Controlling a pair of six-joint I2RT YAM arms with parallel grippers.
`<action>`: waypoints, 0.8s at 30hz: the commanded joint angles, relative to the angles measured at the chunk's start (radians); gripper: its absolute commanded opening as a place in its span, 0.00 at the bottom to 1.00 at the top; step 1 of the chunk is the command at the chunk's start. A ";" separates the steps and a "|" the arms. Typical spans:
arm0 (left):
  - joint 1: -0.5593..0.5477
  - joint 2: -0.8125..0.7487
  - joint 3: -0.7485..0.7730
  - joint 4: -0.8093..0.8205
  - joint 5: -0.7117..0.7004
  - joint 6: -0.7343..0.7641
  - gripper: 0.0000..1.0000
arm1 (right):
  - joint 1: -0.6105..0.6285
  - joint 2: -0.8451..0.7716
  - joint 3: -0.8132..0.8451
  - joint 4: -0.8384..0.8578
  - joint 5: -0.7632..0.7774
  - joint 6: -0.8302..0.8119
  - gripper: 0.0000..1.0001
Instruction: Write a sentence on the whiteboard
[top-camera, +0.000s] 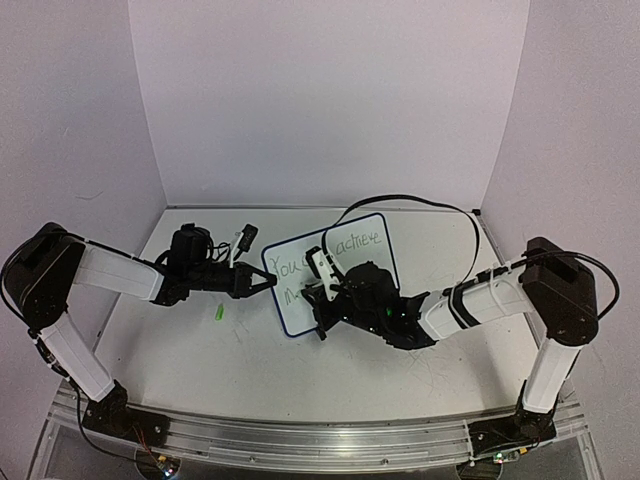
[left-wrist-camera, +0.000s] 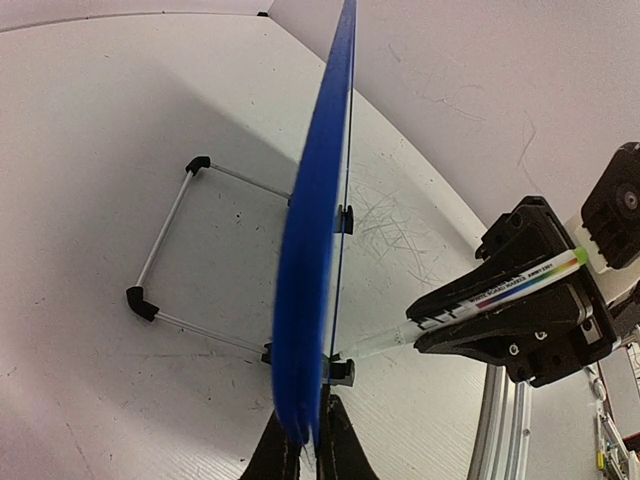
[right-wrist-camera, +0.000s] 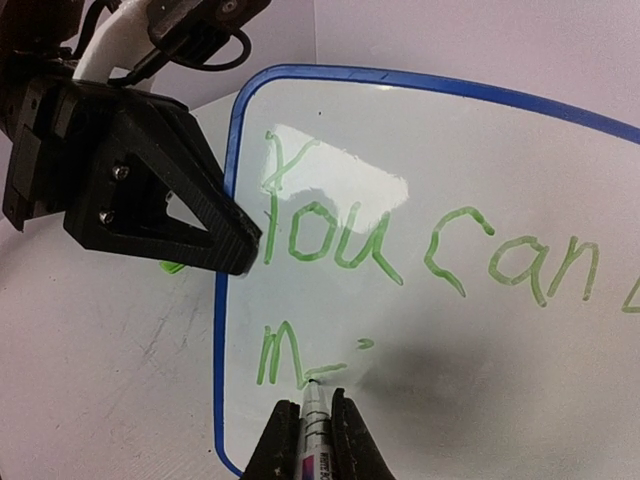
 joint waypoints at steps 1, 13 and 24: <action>0.000 0.016 0.012 -0.069 -0.074 0.067 0.00 | -0.017 -0.035 -0.018 -0.024 0.073 0.001 0.00; 0.000 0.019 0.017 -0.071 -0.071 0.067 0.00 | -0.028 -0.029 0.013 0.018 0.090 -0.001 0.00; 0.001 0.019 0.017 -0.071 -0.070 0.067 0.00 | -0.029 -0.023 0.034 0.029 0.099 -0.009 0.00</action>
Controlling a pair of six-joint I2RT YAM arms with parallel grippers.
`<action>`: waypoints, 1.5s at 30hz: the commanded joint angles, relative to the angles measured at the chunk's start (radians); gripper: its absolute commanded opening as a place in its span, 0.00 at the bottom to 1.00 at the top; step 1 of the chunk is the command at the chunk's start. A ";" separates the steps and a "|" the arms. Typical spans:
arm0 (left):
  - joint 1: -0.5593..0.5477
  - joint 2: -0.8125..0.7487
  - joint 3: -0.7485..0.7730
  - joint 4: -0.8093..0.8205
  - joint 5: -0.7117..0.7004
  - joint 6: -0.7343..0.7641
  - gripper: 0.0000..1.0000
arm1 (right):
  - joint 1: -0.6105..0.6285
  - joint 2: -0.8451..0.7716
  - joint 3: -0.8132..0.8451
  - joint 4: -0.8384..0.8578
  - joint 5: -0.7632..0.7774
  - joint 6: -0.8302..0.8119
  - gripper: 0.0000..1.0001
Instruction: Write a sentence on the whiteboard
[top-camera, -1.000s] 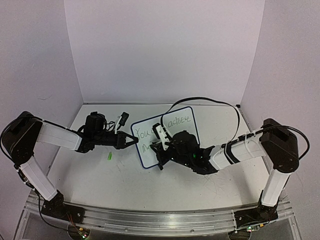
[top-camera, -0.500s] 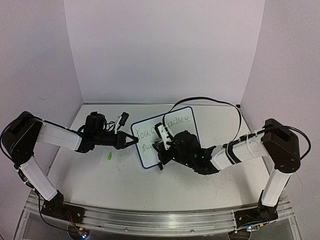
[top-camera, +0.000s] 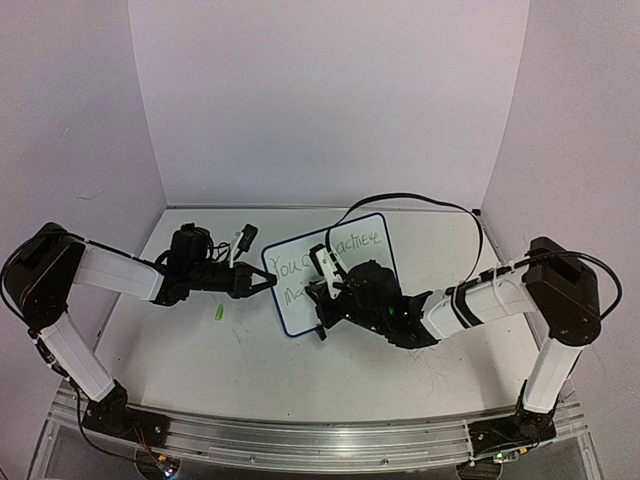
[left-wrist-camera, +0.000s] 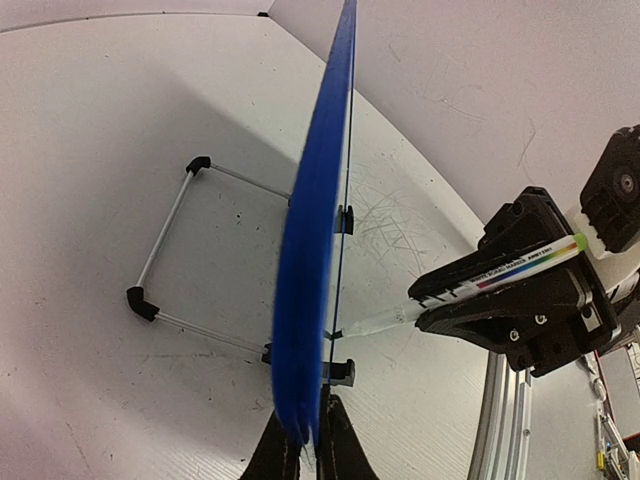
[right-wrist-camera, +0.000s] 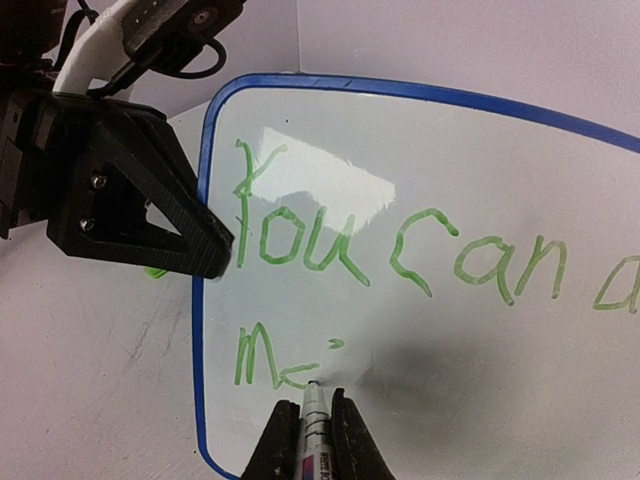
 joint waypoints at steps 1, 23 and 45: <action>0.001 0.021 0.016 -0.071 -0.071 0.068 0.00 | -0.022 -0.008 0.044 0.032 0.066 -0.010 0.00; 0.000 0.022 0.016 -0.072 -0.069 0.070 0.00 | -0.002 0.004 0.041 0.017 -0.007 -0.019 0.00; 0.001 0.016 0.016 -0.075 -0.073 0.071 0.00 | -0.030 -0.037 0.012 0.061 -0.032 -0.032 0.00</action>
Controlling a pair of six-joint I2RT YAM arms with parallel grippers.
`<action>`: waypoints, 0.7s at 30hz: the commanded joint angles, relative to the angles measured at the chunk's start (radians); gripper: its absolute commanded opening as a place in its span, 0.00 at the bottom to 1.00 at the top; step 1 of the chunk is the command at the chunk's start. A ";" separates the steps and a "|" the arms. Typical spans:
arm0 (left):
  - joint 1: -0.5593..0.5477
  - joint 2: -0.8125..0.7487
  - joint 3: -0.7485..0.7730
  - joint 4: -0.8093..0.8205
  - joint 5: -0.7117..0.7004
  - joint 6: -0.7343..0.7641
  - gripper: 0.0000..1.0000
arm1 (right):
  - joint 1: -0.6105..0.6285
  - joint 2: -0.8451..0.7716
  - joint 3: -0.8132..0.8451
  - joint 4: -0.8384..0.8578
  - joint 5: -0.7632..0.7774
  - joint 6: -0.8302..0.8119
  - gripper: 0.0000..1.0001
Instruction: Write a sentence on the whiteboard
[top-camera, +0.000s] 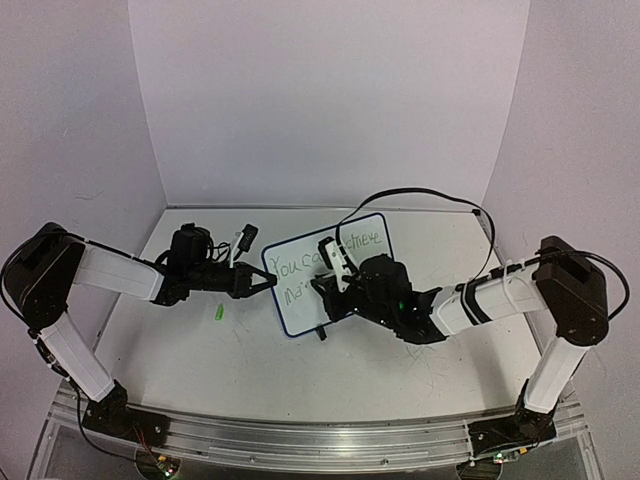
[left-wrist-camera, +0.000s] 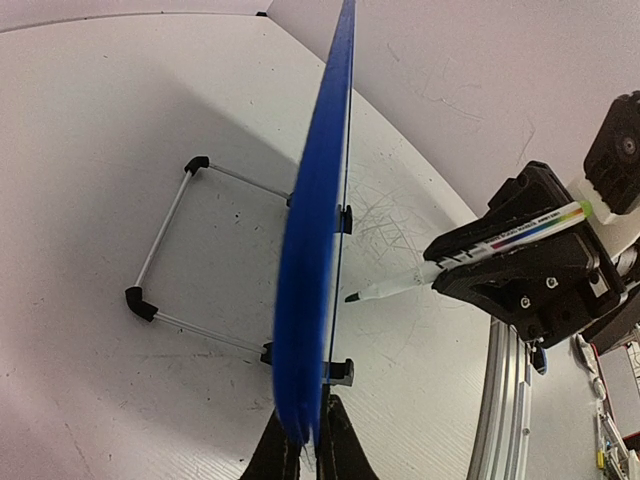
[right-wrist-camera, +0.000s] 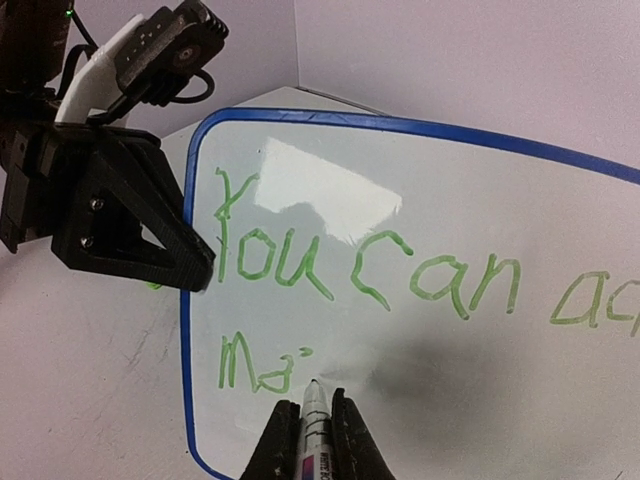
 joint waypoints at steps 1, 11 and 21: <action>0.001 0.017 0.016 -0.075 -0.075 0.071 0.00 | 0.000 0.012 0.054 0.031 0.016 -0.020 0.00; 0.001 0.012 0.015 -0.075 -0.074 0.072 0.00 | -0.001 0.040 0.078 0.019 0.018 -0.018 0.00; 0.001 0.012 0.017 -0.076 -0.072 0.072 0.00 | 0.000 0.040 0.056 -0.004 0.076 -0.002 0.00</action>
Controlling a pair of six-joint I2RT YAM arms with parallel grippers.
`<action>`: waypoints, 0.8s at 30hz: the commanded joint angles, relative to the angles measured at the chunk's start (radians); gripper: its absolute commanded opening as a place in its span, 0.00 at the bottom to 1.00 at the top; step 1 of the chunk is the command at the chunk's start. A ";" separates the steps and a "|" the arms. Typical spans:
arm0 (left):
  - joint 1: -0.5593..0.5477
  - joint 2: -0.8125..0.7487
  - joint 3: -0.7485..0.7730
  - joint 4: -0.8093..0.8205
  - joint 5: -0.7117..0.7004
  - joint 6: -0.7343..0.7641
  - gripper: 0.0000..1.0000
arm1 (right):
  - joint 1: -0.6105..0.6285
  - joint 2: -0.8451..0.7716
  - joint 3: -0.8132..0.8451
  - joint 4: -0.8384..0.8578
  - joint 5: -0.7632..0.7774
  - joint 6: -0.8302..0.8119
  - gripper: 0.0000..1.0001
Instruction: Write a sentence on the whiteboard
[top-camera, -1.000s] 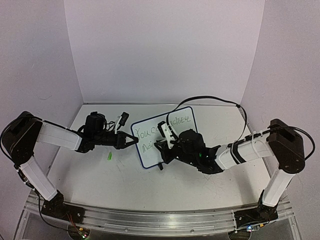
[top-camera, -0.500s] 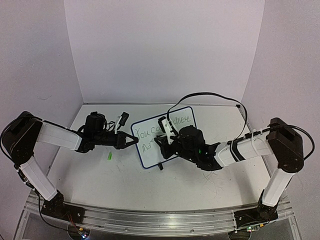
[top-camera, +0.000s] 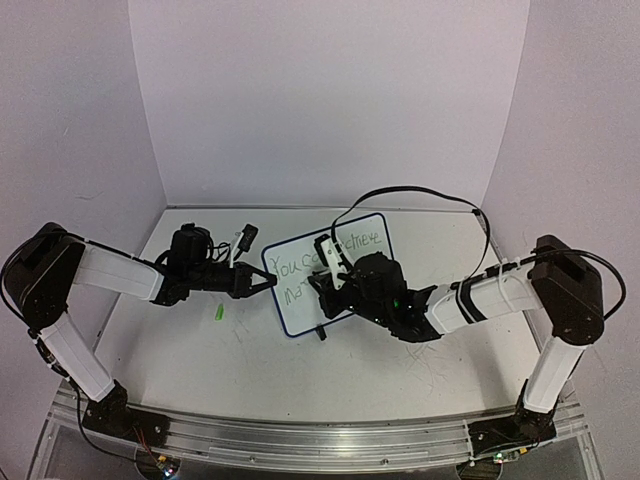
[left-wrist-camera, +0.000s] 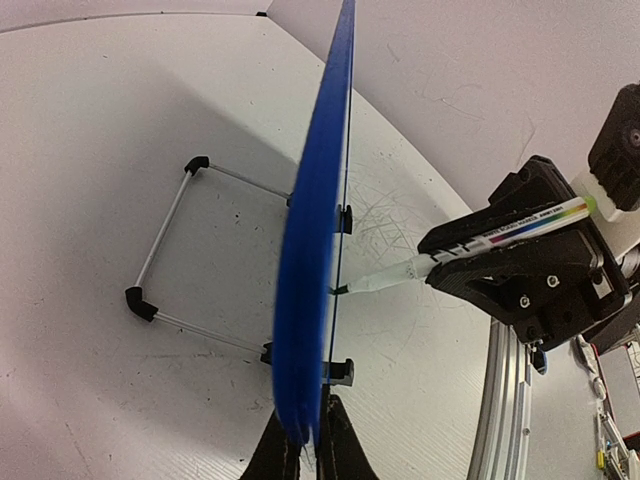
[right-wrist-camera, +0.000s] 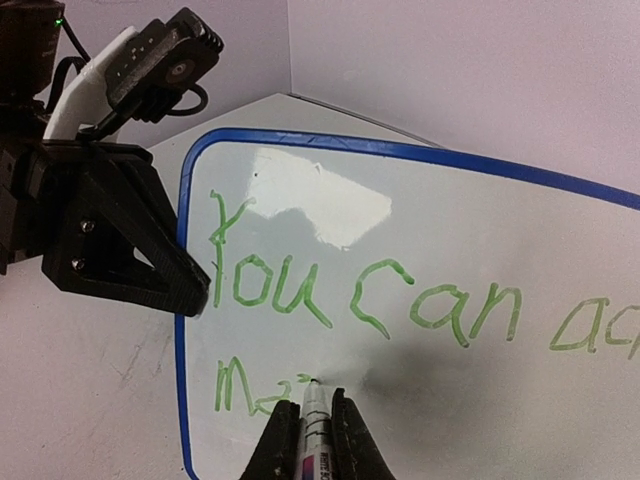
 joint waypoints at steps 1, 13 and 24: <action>0.001 0.011 0.017 -0.076 -0.073 0.071 0.00 | 0.000 0.014 0.013 0.000 0.044 0.012 0.00; 0.000 0.009 0.015 -0.076 -0.074 0.073 0.00 | 0.020 0.015 -0.029 -0.019 0.041 0.053 0.00; 0.000 0.009 0.016 -0.076 -0.072 0.073 0.00 | 0.029 0.027 -0.026 -0.022 0.054 0.066 0.00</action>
